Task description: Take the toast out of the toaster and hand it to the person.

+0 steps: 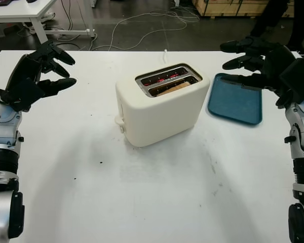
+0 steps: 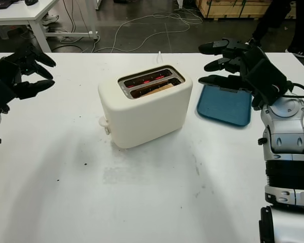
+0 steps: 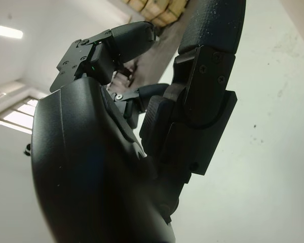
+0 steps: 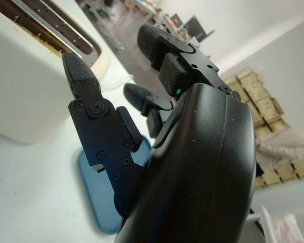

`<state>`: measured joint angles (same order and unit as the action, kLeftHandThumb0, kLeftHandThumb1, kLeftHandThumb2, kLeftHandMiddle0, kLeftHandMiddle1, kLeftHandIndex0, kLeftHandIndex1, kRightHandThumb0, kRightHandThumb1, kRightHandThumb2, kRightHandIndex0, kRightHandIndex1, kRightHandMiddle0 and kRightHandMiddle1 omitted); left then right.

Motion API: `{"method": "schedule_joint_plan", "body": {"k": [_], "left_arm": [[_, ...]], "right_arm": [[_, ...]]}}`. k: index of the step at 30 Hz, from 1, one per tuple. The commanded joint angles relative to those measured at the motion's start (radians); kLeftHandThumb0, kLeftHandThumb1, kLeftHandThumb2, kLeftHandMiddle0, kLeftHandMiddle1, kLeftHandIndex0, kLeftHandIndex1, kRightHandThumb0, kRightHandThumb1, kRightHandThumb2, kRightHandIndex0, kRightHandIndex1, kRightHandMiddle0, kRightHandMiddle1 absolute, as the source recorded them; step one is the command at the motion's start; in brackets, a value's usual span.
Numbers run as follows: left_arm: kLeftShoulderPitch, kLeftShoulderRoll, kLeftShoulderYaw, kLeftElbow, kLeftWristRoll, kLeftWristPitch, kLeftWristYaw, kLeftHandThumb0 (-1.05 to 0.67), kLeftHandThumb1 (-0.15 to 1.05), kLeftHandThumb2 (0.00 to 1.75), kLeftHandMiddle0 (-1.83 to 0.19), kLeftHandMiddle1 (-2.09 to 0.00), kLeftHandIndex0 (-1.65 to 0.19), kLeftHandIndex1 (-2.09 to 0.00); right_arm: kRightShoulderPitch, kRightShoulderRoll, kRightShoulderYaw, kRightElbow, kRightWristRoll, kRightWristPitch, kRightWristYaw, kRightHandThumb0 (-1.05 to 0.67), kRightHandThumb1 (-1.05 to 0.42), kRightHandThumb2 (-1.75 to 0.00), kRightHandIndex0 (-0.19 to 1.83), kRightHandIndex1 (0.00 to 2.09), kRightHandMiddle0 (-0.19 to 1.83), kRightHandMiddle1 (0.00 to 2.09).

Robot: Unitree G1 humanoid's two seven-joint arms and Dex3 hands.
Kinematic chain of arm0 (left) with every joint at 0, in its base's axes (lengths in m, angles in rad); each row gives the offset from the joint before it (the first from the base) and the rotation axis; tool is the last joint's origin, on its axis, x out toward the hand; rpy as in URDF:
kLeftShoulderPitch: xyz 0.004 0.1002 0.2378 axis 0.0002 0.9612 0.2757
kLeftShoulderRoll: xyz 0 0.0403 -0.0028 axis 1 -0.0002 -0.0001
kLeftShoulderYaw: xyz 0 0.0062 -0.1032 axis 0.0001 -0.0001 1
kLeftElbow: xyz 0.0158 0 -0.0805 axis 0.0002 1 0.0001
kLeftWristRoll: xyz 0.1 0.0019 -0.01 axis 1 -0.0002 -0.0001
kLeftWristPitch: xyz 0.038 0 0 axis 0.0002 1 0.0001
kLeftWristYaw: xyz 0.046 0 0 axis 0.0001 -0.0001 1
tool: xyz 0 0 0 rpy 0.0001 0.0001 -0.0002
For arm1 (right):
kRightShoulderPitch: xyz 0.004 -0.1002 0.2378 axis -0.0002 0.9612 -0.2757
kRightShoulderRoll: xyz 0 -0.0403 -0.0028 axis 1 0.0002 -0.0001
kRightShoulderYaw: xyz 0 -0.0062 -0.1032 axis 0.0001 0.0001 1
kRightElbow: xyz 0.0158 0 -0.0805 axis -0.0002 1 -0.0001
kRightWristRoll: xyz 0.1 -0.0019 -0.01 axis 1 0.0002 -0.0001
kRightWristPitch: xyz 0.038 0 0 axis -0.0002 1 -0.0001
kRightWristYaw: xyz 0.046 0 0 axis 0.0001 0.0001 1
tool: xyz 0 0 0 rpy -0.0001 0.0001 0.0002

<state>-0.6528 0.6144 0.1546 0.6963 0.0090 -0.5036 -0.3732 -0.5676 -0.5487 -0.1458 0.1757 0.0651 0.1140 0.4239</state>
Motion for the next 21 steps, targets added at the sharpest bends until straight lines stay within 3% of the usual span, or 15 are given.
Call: {"method": "schedule_joint_plan", "body": {"k": [1, 21], "left_arm": [[-0.003, 0.009, 0.001, -0.004, -0.001, -0.009, 0.003, -1.05, 0.92, 0.13, -0.31, -1.49, -0.22, -1.42], [-0.003, 0.008, 0.003, -0.006, -0.004, -0.008, 0.003, -1.05, 0.92, 0.13, -0.31, -1.48, -0.22, -1.41]], "right_arm": [[-0.016, -0.003, 0.005, -0.003, -0.006, -0.004, -0.005, -0.35, -0.67, 0.0, 0.42, 0.93, 0.56, 0.38], [-0.023, -0.003, 0.007, 0.006, -0.008, -0.006, 0.002, -0.36, -0.67, 0.0, 0.4, 0.96, 0.56, 0.39]]}}
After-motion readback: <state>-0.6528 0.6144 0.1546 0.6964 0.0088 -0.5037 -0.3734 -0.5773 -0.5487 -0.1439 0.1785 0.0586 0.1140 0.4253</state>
